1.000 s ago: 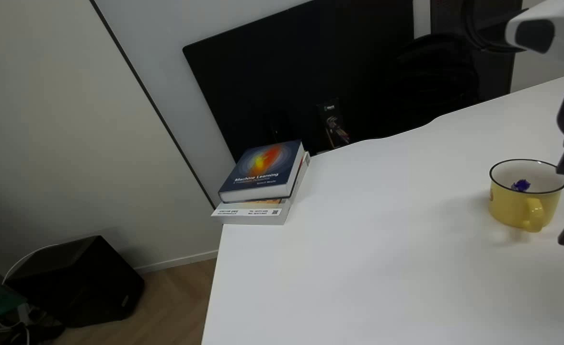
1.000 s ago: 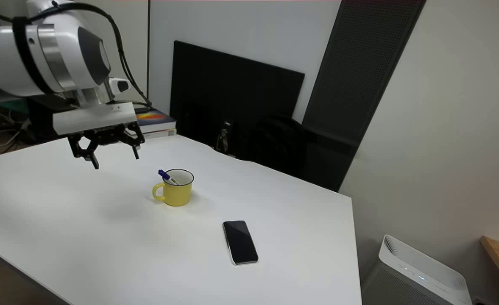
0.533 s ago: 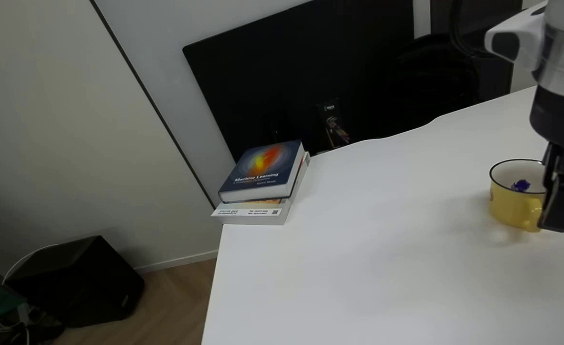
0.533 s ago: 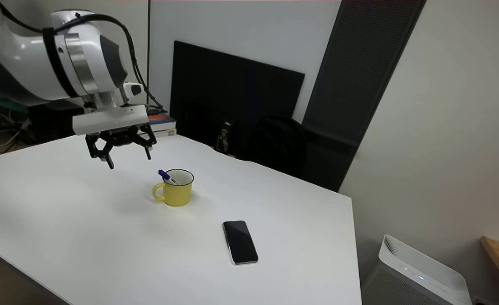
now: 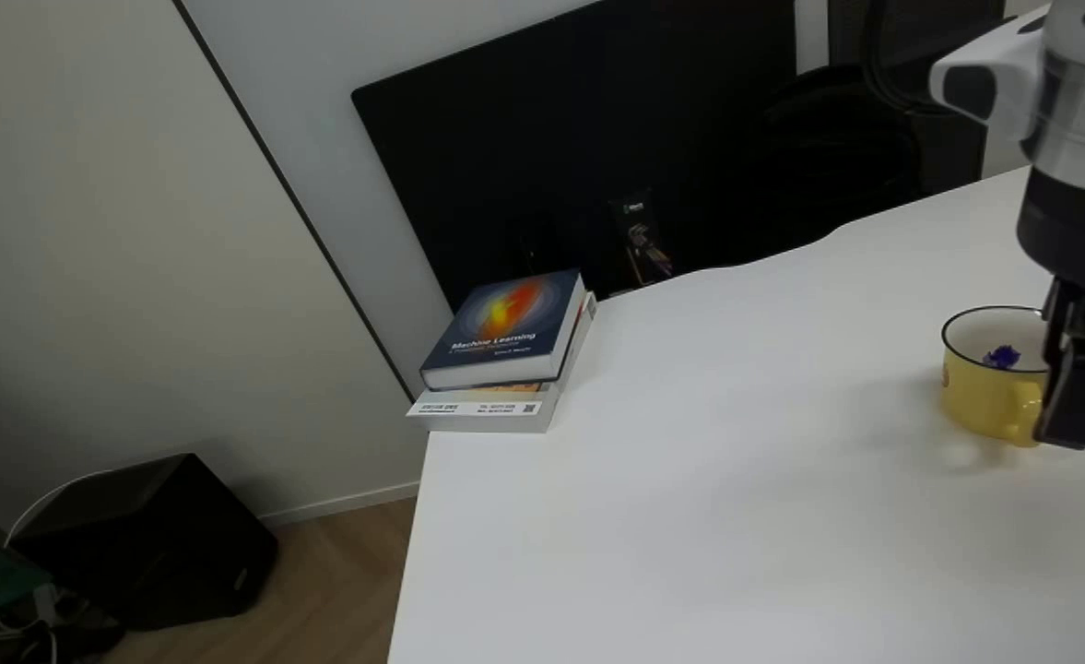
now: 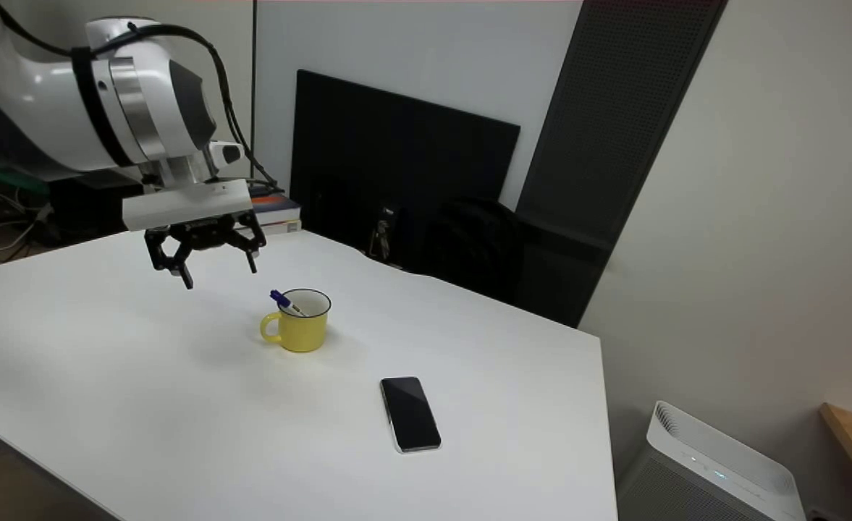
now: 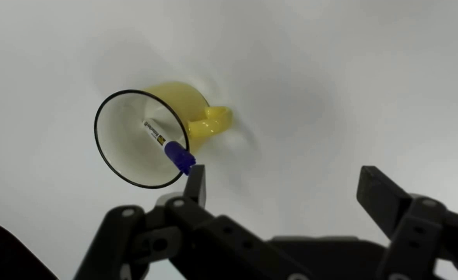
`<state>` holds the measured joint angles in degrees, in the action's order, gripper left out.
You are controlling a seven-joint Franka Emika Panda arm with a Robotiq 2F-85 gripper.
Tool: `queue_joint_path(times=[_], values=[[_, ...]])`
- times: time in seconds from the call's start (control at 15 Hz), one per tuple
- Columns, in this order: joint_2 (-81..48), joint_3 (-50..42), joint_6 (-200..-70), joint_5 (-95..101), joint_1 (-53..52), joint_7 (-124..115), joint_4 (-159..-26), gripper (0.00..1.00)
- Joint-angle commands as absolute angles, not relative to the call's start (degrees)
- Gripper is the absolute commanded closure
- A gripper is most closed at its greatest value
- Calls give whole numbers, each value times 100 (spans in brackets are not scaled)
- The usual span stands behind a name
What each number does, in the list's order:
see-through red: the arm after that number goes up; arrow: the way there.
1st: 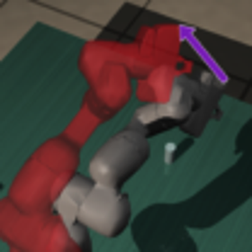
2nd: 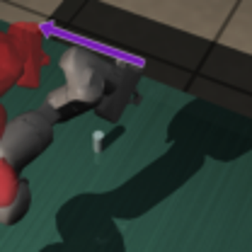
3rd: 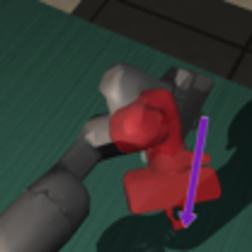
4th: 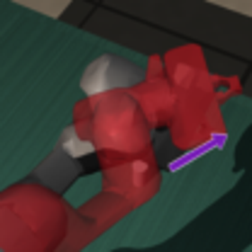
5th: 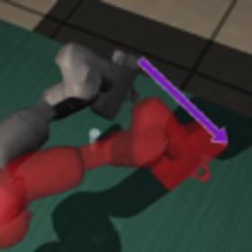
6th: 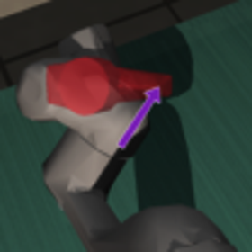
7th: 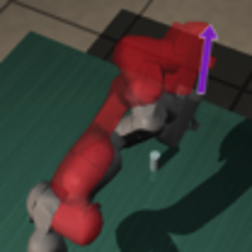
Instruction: Pick up the marker from the cup and put it on the table
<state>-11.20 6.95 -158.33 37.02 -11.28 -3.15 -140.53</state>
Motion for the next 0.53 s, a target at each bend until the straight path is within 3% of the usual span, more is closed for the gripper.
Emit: queue_joint_path(times=[0.0, 0.47], values=[[-1146, 589, -15466, 4069, -1251, -524, -13919, 0], [-1232, 294, -14867, 5354, -1375, -1155, -13710, 0]])
